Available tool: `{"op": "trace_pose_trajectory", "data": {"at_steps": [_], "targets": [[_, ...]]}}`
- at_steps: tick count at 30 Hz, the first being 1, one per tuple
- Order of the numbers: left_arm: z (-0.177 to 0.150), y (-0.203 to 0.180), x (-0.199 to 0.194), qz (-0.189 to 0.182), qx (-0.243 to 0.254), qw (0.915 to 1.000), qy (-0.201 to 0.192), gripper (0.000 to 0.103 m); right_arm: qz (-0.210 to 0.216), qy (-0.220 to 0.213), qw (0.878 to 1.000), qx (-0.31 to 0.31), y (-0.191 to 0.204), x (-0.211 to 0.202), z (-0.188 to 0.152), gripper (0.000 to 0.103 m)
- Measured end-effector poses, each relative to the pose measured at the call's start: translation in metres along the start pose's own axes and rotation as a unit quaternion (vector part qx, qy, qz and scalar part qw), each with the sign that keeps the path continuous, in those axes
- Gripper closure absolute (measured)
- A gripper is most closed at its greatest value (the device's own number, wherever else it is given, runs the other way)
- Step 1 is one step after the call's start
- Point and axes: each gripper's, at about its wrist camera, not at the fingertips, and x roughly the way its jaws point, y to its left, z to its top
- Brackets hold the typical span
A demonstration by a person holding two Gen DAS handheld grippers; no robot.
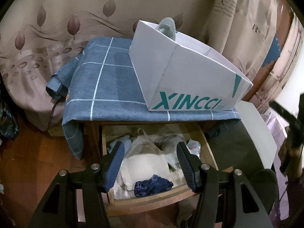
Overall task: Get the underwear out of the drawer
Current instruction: 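Lower the left tool into the drawer onto the dark blue underwear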
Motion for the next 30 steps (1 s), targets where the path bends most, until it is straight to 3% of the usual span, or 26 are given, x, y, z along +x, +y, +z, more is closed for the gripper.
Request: {"op": "trace_pose_trajectory", "data": {"at_steps": [6, 12, 16, 19, 23, 30], "targets": [[-0.002, -0.009, 0.007, 0.01, 0.017, 0.9997, 0.016, 0.044, -0.018, 0.003, 0.999, 0.047, -0.02, -0.012, -0.042, 0.021], [-0.006, -0.014, 0.022, 0.003, 0.021, 0.9984, 0.053, 0.044, -0.009, -0.017, 0.996, 0.086, -0.032, -0.022, -0.05, 0.014], [-0.012, -0.026, 0.036, 0.001, 0.042, 0.9955, 0.085, 0.044, -0.009, -0.016, 0.998, 0.065, -0.024, -0.022, -0.05, 0.009], [-0.017, -0.037, 0.057, 0.001, 0.06, 0.9887, 0.137, 0.044, -0.004, -0.009, 0.999, 0.053, -0.019, -0.019, -0.05, 0.006], [-0.028, -0.044, 0.099, -0.025, 0.034, 0.9736, 0.224, 0.044, 0.001, -0.006, 0.999, 0.049, -0.017, -0.017, -0.05, 0.005], [-0.045, -0.043, 0.158, 0.03, -0.001, 0.9508, 0.308, 0.044, 0.019, -0.008, 0.997, 0.075, -0.028, -0.02, -0.051, 0.005]]}}
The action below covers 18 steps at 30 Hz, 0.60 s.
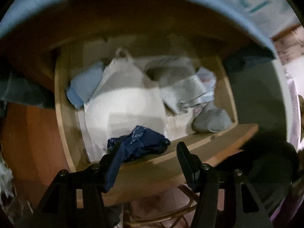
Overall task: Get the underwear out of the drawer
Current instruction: 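Lower the left tool into the drawer onto the dark blue underwear, then grasp the dark blue underwear with the left tool and lift it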
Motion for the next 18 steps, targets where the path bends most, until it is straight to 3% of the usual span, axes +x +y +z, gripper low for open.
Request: {"op": "trace_pose_trajectory", "data": {"at_steps": [9, 13, 18], "targets": [[0.014, 0.028, 0.047, 0.02, -0.082, 0.9933, 0.08, 0.044, 0.02, 0.002, 1.0, 0.002, 0.0, 0.001, 0.0, 0.005], [0.016, 0.028, 0.063, 0.034, -0.083, 0.9904, 0.105, 0.044, 0.026, 0.003, 1.0, 0.004, 0.0, 0.001, 0.0, 0.004], [0.018, 0.025, 0.073, 0.028, -0.081, 0.9894, 0.117, 0.044, 0.029, 0.002, 1.0, 0.008, -0.002, 0.0, 0.0, 0.003]]}}
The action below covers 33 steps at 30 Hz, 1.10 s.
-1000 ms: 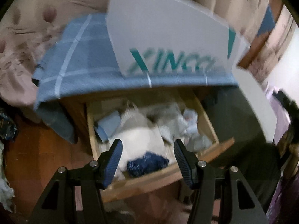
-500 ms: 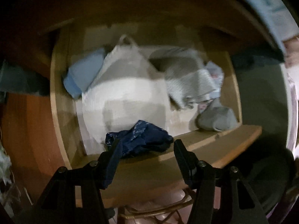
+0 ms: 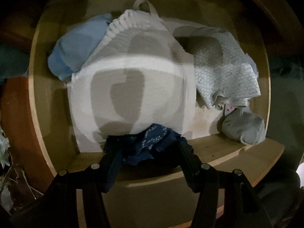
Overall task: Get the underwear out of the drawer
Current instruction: 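Grasp the dark blue underwear with the left tool and lift it, then hold the dark blue underwear in the left tool while the right tool grasps the grey sock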
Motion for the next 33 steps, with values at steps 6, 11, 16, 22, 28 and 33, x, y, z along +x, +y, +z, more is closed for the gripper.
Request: {"op": "trace_pose_trajectory", "data": {"at_steps": [6, 11, 16, 22, 28, 33], "targets": [[-0.006, -0.005, 0.005, -0.003, 0.031, 0.9993, -0.019, 0.077, 0.0, 0.002, 1.0, 0.005, -0.001, 0.002, 0.0, 0.003], [-0.022, -0.012, -0.021, -0.009, 0.06, 0.995, -0.079, 0.089, -0.003, 0.006, 1.0, 0.006, -0.003, 0.003, 0.0, 0.003], [-0.048, -0.014, -0.065, -0.051, 0.063, 0.9836, -0.162, 0.089, -0.005, 0.008, 1.0, 0.014, -0.007, 0.003, 0.0, 0.003], [-0.076, -0.006, -0.105, -0.093, 0.064, 0.9663, -0.231, 0.089, -0.012, 0.022, 1.0, 0.007, -0.003, 0.008, 0.0, 0.003], [-0.097, -0.002, -0.131, -0.117, 0.074, 0.951, -0.276, 0.089, -0.023, 0.047, 0.999, -0.01, 0.002, 0.018, -0.002, 0.002], [-0.113, 0.01, -0.151, -0.135, 0.076, 0.9382, -0.309, 0.089, -0.032, 0.06, 0.997, -0.03, 0.01, 0.024, -0.004, 0.002]]}}
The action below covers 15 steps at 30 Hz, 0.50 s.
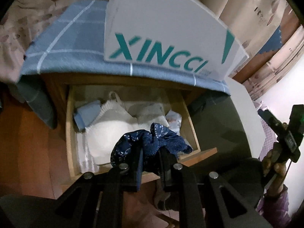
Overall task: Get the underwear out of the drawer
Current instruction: 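Hold the dark blue underwear in the left tool while the right tool grasps the grey sock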
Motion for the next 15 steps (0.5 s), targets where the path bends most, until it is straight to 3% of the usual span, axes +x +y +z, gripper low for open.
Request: {"op": "trace_pose_trajectory", "data": {"at_steps": [6, 11, 15], "targets": [[0.0, 0.007, -0.021, -0.022, 0.019, 0.9991, -0.031, 0.089, 0.006, 0.03, 0.999, -0.029, 0.012, 0.011, 0.0, 0.002], [0.0, 0.012, -0.031, -0.047, 0.028, 0.9972, -0.05, 0.089, 0.016, 0.108, 0.991, -0.075, 0.042, 0.047, -0.006, 0.004], [-0.002, 0.011, -0.033, -0.065, 0.037, 0.9954, -0.06, 0.089, -0.003, 0.177, 0.98, -0.091, 0.062, 0.088, -0.02, 0.018]]}}
